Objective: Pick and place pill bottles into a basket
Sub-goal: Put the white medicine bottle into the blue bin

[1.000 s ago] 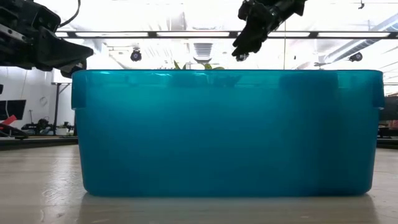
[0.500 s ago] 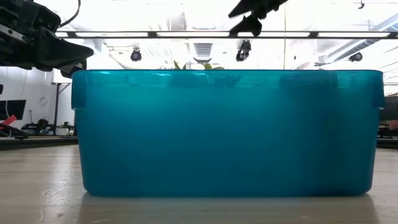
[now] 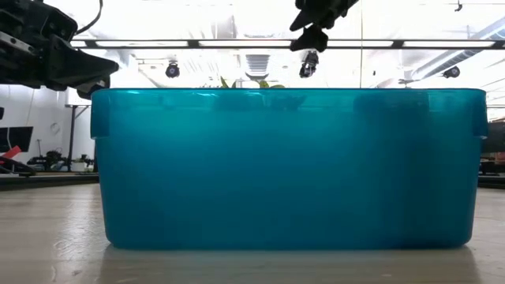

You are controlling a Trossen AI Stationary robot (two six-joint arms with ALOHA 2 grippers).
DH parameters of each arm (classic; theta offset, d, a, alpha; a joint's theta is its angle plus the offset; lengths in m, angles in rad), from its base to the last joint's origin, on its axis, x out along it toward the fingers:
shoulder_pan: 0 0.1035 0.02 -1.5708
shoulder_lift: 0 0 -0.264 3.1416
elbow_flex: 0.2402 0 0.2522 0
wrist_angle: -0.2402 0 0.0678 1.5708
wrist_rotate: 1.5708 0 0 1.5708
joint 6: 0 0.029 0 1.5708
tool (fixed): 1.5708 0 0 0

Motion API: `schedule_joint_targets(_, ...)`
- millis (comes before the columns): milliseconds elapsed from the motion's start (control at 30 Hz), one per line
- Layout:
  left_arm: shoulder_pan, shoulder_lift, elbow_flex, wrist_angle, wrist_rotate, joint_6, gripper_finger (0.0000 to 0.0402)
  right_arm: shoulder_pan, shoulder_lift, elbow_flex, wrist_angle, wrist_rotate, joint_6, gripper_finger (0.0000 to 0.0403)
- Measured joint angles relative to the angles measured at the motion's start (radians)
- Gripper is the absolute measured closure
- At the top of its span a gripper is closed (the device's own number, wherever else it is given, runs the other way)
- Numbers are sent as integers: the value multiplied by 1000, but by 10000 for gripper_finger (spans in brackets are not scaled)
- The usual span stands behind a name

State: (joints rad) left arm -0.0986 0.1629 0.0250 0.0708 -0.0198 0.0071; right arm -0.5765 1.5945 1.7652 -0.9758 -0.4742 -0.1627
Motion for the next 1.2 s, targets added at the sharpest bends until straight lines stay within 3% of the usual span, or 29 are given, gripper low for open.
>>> schedule_joint_targets(300, 0, 0, 0, 0, 0, 0, 401, 23, 191, 221, -193, 1, -91, 99)
schedule_joint_targets(567, 0, 0, 0, 0, 0, 0, 401, 50, 388, 407, -246, 9, -68, 84)
schedule_joint_targets(700, 0, 1, 0, 0, 0, 0, 401, 69, 467, 482, -334, 124, -71, 81)
schedule_joint_targets(833, 0, 0, 0, 0, 0, 0, 401, 84, 515, 521, -375, 234, -64, 88)
schedule_joint_targets(1200, 0, 0, 0, 0, 0, 0, 401, 124, 554, 525, -374, 273, 33, 105)
